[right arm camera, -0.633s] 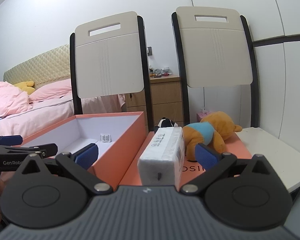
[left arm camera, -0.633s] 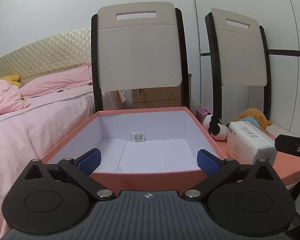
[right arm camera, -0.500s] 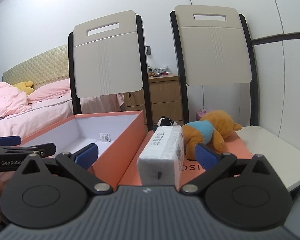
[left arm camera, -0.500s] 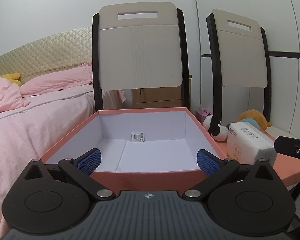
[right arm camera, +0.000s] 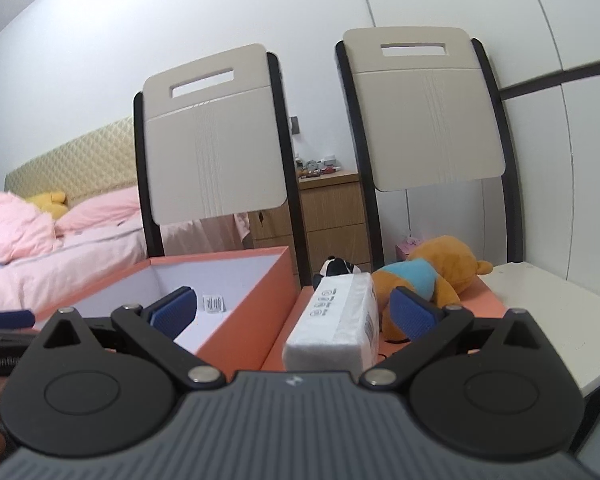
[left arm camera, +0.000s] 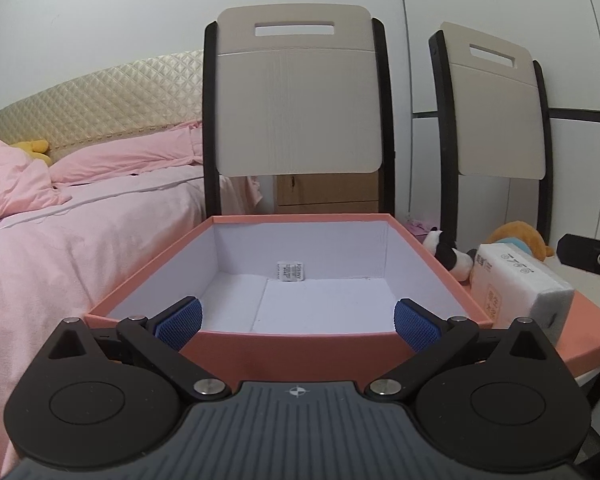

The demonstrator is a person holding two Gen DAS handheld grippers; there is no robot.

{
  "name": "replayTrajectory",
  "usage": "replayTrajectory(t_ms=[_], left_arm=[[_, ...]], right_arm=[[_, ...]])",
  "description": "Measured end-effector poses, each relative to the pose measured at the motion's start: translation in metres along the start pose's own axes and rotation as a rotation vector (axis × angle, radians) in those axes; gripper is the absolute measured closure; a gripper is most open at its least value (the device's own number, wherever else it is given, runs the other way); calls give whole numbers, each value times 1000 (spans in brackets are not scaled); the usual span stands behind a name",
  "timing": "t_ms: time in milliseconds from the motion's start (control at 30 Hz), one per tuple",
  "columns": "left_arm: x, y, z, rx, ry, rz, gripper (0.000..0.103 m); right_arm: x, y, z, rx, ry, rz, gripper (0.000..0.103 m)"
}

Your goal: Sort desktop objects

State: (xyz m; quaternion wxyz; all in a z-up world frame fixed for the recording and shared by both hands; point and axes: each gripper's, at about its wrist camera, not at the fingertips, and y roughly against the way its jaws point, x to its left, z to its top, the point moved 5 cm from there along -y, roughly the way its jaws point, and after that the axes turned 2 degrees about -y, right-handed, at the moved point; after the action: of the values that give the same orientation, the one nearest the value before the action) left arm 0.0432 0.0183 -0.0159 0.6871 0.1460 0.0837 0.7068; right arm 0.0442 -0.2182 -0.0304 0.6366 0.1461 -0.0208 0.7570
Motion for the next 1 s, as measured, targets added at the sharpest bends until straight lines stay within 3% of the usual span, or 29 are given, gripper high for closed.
replayTrajectory(t_ms=[1000], left_arm=[[7, 7, 2, -47, 35, -25, 0]], right_arm=[[15, -8, -5, -8, 44, 5, 0]])
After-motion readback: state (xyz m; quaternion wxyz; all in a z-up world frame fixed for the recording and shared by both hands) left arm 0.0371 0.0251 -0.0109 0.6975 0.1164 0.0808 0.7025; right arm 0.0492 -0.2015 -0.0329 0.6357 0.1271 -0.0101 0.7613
